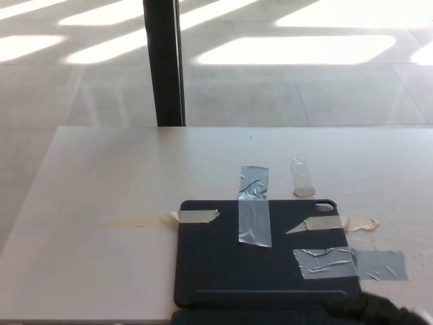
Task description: The robot uses its right hand to open a folded tablet cover kept in the middle of the desk
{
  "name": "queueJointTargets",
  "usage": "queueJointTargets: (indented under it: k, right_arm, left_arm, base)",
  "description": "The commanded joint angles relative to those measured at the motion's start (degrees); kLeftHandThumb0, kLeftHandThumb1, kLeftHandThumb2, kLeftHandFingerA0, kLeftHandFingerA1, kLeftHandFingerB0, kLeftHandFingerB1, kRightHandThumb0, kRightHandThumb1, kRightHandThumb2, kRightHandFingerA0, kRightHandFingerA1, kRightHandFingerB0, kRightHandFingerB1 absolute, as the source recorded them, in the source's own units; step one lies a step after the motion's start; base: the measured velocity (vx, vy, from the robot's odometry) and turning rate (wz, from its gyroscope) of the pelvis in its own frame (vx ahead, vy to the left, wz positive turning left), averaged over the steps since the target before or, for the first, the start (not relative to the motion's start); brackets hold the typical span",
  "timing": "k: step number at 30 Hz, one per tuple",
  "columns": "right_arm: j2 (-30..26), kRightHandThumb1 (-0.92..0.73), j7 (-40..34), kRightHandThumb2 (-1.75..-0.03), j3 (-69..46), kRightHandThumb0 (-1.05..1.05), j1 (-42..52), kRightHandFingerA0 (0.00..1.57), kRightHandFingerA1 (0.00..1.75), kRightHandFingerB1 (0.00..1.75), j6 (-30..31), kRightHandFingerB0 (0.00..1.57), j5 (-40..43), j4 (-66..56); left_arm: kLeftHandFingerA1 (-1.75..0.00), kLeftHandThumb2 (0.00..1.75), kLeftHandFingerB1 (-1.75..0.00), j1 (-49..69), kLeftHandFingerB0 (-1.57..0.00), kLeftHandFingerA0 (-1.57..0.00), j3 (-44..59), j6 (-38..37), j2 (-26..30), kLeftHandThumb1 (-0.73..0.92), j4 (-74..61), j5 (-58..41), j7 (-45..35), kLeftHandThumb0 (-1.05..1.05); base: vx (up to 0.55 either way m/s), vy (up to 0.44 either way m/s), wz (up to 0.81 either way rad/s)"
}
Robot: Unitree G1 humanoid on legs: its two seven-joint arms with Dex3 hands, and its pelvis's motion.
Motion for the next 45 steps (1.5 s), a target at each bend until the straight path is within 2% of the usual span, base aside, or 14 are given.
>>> queueJointTargets:
  k: [1,3,4,5,9,12,13,15,27,28,36,38,43,45]
  right_arm:
    - [2.19,-0.71,6.25,-1.12,-4.47,-0.89,-17.64,0.60,0.65,0.53,8.53,0.35,11.92,-0.77]
    - [1.07,-0.92,5.28,-0.67,-2.86,-0.88,-19.83,0.66,0.59,0.38,6.00,0.42,9.10,0.75]
    - [0.40,-0.92,5.20,-0.67,-2.34,-0.85,-20.34,0.63,0.60,0.37,4.66,0.41,8.46,1.27]
    - [-0.21,-0.75,4.81,-1.12,-1.80,-0.84,-20.82,0.59,0.66,0.53,2.72,0.38,7.66,2.13]
    - [-2.68,-0.74,2.36,-1.13,2.26,-0.84,-22.15,0.56,0.65,0.53,-3.06,0.36,2.77,6.49]
    - [-4.60,-0.92,0.70,-0.68,4.98,-0.88,-21.63,0.52,0.56,0.40,-8.49,0.41,0.98,11.15]
    - [-4.88,-0.72,-0.13,-1.12,5.95,-0.87,-21.56,0.46,0.63,0.52,-10.34,0.36,0.52,13.25]
    - [-6.15,-0.92,-0.05,-0.70,7.48,-0.92,-21.72,0.47,0.55,0.40,-12.13,0.39,-0.70,15.52]
    - [-10.49,-0.92,-4.53,-0.68,13.57,-0.90,-18.39,0.55,0.57,0.40,-19.75,0.40,-5.49,27.03]
    - [-10.54,-0.92,-5.25,-0.67,13.45,-0.89,-17.57,0.55,0.60,0.41,-20.50,0.41,-5.50,26.56]
    - [-12.43,-0.91,-9.10,-0.67,12.58,-0.85,-12.26,0.53,0.61,0.42,-26.70,0.41,-7.62,24.66]
    - [-12.78,-0.92,-9.70,-0.67,12.20,-0.86,-11.30,0.54,0.61,0.42,-28.13,0.42,-7.38,25.36]
    - [-13.16,-0.92,-11.03,-0.68,10.75,-0.86,-8.85,0.50,0.60,0.42,-30.68,0.40,-7.22,26.34]
    - [-11.20,-0.92,-12.83,-0.71,8.78,-0.88,-5.73,0.50,0.63,0.43,-30.39,0.42,-5.98,23.84]
  left_arm:
    - [-0.76,0.68,-0.61,-0.36,-0.47,-0.59,0.35,0.30,2.54,0.91,-0.41,-1.93,-0.56,-0.87]
    - [-0.76,0.68,-0.61,-0.54,-0.47,-0.58,0.32,0.10,2.54,0.92,-0.31,-1.87,-0.46,-0.86]
    - [-0.75,0.68,-0.60,-0.54,-0.47,-0.58,0.27,0.01,2.55,0.92,-0.25,-1.81,-0.50,-0.86]
    - [-0.75,0.68,-0.60,-0.64,-0.47,-0.58,0.29,-0.01,2.54,0.92,-0.22,-1.84,-0.46,-0.86]
    - [-0.76,0.68,-0.61,-1.14,-0.45,-0.56,0.30,0.43,2.46,0.92,-0.51,-2.17,-0.39,-0.84]
    - [-0.75,0.69,-0.59,-1.53,-0.44,-0.56,-0.25,0.61,2.71,0.92,-0.49,-2.10,-0.39,-0.84]
    - [-0.75,0.69,-0.59,-1.68,-0.43,-0.55,-0.18,0.75,2.85,0.92,-0.57,-2.41,-0.51,-0.83]
    - [-0.75,0.69,-0.59,-1.72,-0.43,-0.55,-0.14,0.79,2.92,0.92,-0.68,-2.65,-0.73,-0.83]
    - [-0.76,1.03,-0.65,-3.29,-0.45,-0.56,-1.14,0.38,3.32,0.69,-0.09,-2.28,-0.10,-0.88]
    - [-0.75,0.70,-0.60,-3.28,-0.45,-0.56,-1.32,0.53,3.39,0.92,-0.17,-2.23,-0.15,-0.86]
    - [-0.77,0.69,-0.61,-3.15,-0.46,-0.59,-1.25,0.24,3.59,0.92,0.25,-3.06,-0.15,-0.87]
    - [-0.76,1.03,-0.65,-3.01,-0.45,-0.58,-1.55,-0.10,3.56,0.69,0.35,-2.79,-0.19,-0.89]
    - [-0.77,1.02,-0.65,-3.46,-0.45,-0.58,-1.43,0.87,3.76,0.69,0.15,-3.19,0.44,-0.87]
    - [-0.77,0.68,-0.62,-4.35,-0.45,-0.58,-1.14,1.46,4.32,0.92,0.24,-3.53,0.57,-0.85]
  base:
    - [0.00,0.000,0.00]
    - [0.00,0.000,0.00]
    - [0.00,0.000,0.00]
    - [0.00,0.000,0.00]
    - [0.00,0.000,0.00]
    - [0.00,0.000,0.00]
    - [0.00,0.000,0.00]
    - [0.00,0.000,0.00]
    - [0.00,0.000,0.00]
    - [0.00,0.000,0.00]
    - [0.00,0.000,0.00]
    - [0.00,0.000,0.00]
    - [0.00,0.000,0.00]
    - [0.00,0.000,0.00]
